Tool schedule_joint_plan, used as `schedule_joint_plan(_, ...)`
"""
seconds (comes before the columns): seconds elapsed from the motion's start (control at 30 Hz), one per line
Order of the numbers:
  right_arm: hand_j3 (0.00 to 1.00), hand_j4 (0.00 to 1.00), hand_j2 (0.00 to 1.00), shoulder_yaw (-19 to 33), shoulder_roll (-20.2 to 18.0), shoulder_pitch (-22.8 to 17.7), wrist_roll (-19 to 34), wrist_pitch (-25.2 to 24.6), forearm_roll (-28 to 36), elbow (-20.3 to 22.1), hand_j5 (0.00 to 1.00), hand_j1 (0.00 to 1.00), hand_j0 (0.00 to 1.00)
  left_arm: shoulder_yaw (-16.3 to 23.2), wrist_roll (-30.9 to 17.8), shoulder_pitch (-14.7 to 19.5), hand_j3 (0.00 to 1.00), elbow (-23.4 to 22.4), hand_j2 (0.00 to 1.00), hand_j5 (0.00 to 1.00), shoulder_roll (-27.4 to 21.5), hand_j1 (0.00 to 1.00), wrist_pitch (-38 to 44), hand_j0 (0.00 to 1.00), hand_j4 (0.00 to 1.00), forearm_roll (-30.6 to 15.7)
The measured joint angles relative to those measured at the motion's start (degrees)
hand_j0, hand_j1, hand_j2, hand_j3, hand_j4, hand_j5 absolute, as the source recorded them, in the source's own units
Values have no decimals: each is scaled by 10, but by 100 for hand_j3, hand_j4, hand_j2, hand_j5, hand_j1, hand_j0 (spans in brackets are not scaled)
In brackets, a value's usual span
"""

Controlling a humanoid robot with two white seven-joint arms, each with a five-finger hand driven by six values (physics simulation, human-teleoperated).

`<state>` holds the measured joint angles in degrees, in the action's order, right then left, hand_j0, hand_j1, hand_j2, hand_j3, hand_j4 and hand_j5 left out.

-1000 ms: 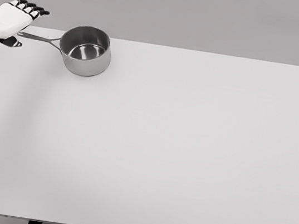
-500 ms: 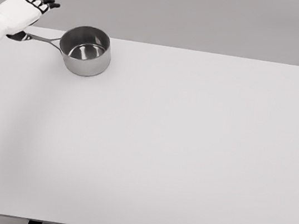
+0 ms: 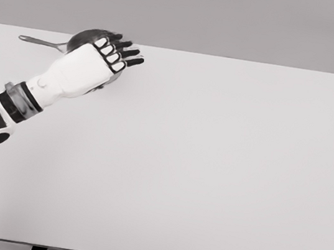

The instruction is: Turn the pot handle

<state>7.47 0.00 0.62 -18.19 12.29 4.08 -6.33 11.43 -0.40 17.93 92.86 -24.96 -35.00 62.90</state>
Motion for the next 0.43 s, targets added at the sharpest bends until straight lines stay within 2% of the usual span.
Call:
schedule_joint_plan(0.07, 100, 100, 100, 0, 0, 0, 0, 0, 0, 0, 100, 100, 100, 8, -2, -20, 100, 7, 100, 100, 11, 100, 0, 100, 100, -3)
schedule_joint_plan(0.23, 100, 100, 100, 0, 0, 0, 0, 0, 0, 0, 100, 100, 100, 38, -3, -21, 100, -3, 100, 100, 45, 100, 0, 100, 100, -3)
schedule_joint_plan(0.43, 100, 100, 100, 0, 0, 0, 0, 0, 0, 0, 100, 100, 100, 47, -3, -20, 100, -26, 100, 100, 55, 100, 0, 100, 100, 0)
